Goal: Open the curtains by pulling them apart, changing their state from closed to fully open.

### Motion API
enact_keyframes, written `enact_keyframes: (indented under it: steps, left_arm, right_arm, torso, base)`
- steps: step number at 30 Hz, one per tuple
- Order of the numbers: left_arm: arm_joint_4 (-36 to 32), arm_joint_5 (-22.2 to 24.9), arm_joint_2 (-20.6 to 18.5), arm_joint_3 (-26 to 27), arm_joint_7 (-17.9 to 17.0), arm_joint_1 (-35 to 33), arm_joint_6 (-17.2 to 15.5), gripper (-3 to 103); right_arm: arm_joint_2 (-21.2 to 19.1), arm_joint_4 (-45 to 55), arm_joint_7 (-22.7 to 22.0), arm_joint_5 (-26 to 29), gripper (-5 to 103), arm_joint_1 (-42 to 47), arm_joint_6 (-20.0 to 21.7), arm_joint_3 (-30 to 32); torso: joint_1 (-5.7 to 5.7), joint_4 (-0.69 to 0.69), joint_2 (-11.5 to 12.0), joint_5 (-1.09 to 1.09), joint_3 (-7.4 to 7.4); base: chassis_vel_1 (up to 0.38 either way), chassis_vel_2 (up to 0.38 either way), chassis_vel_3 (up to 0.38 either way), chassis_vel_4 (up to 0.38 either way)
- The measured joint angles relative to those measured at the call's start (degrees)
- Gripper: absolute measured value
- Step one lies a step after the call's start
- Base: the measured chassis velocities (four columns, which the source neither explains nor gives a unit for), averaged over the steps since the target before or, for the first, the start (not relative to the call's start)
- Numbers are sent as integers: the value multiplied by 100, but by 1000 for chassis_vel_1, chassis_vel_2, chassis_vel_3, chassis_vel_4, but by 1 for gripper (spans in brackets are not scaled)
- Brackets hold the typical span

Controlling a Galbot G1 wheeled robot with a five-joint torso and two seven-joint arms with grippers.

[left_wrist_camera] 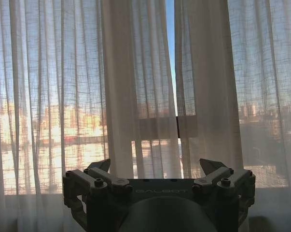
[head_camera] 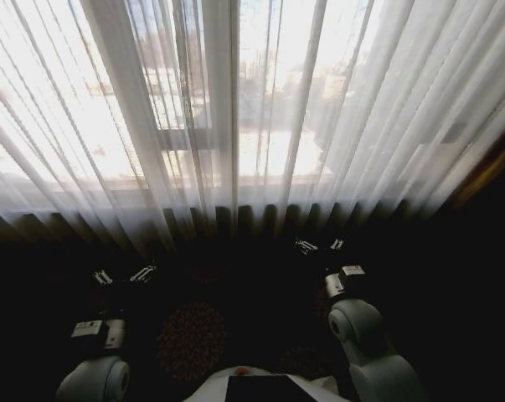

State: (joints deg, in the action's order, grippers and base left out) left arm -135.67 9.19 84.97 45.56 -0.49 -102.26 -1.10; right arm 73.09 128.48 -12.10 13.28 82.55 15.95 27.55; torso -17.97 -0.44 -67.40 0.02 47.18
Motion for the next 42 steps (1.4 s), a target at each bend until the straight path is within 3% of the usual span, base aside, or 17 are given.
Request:
enact_keyframes:
  steps: [30,42]
  left_arm:
    - [21,-9,16,0,9,-18,117,100]
    - [29,-15,33,-11,9,-27,167,100]
  right_arm:
    - [20,10,32,-50,100,8,-14,-27]
    - [21,-60,92,-263,100,47,-229,-25]
  torso:
    - [-3,0,1,-2,1]
    - [-8,1,4,1,3]
  base:
    - [-306,307,311,-318]
    - [-184,171,195,-159]
